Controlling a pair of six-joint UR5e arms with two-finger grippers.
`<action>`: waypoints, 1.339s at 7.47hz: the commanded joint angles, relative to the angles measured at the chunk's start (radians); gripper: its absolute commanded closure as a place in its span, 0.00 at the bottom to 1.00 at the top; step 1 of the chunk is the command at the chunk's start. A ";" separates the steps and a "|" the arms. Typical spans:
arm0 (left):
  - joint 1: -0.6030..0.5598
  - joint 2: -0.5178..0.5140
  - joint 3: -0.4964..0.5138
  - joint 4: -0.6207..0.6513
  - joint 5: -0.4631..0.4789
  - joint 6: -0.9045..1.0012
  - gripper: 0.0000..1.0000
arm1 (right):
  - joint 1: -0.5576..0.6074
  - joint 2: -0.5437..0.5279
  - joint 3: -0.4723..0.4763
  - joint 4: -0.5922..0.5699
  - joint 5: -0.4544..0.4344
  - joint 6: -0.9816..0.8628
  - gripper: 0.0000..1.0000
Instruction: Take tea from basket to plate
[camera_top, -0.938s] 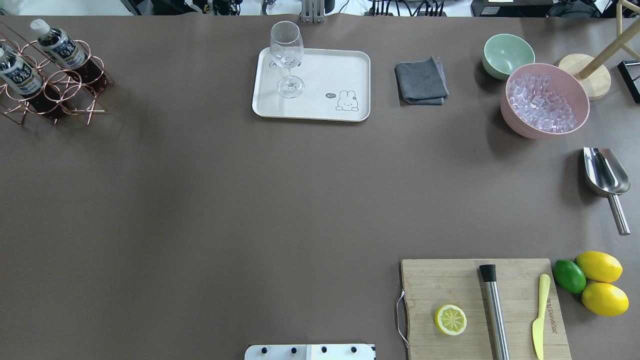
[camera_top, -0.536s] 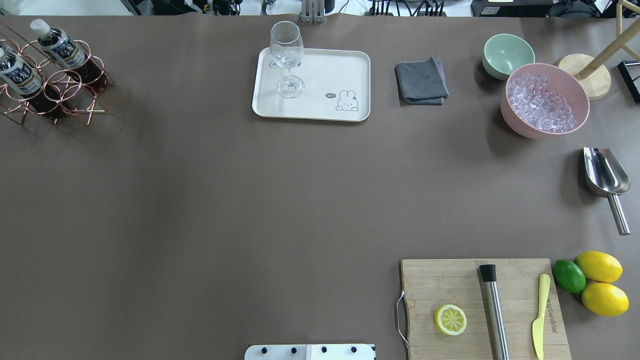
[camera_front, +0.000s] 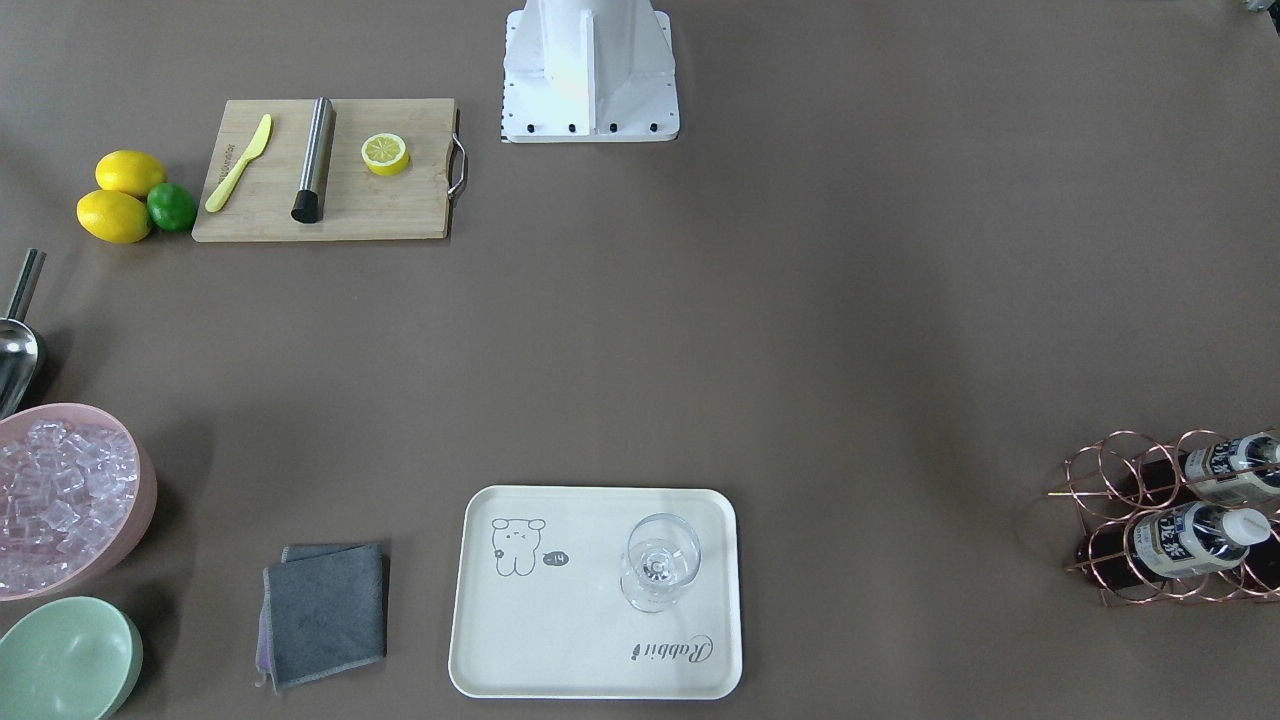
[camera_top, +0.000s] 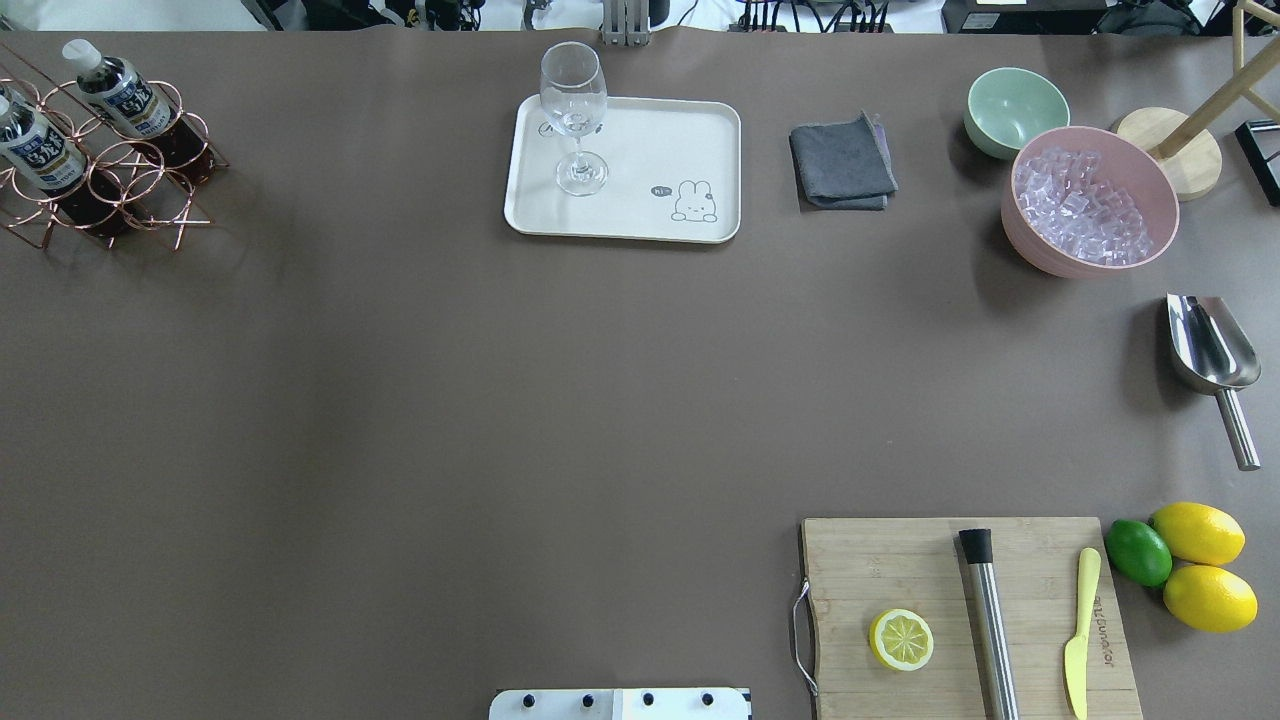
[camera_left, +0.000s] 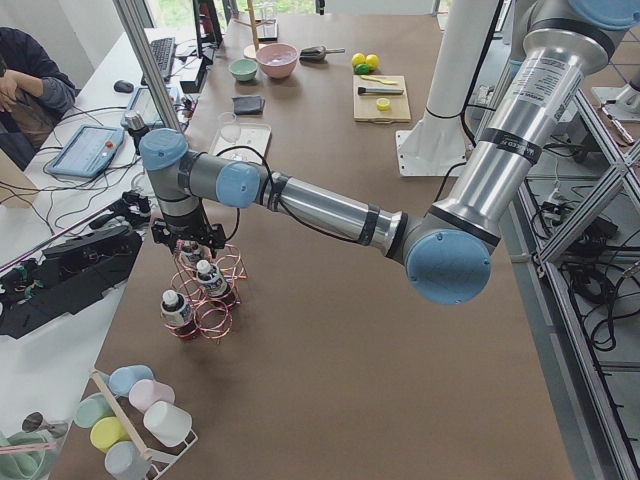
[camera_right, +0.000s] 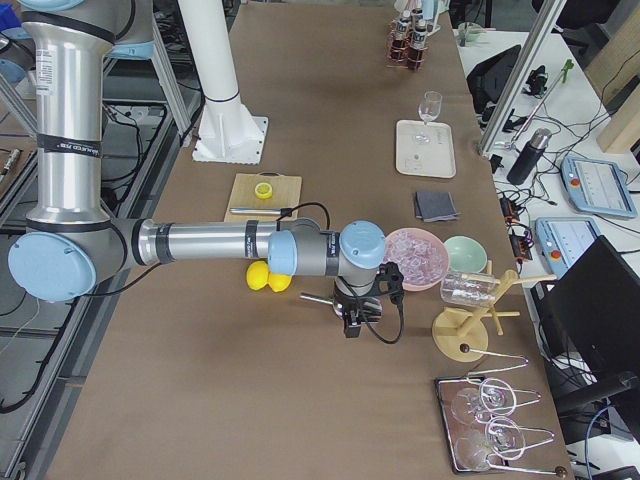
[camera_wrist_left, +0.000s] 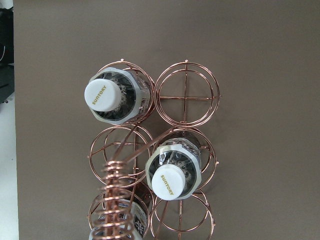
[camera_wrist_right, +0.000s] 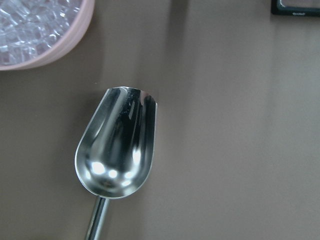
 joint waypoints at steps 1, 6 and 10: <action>-0.001 -0.022 0.013 -0.006 0.000 0.001 0.03 | -0.048 0.004 0.106 -0.001 0.002 0.002 0.00; -0.001 -0.039 0.036 -0.007 0.000 -0.001 0.82 | -0.149 0.101 0.227 0.009 -0.019 0.005 0.00; -0.008 -0.068 0.025 0.017 0.001 -0.007 1.00 | -0.190 0.106 0.279 0.009 -0.037 0.004 0.00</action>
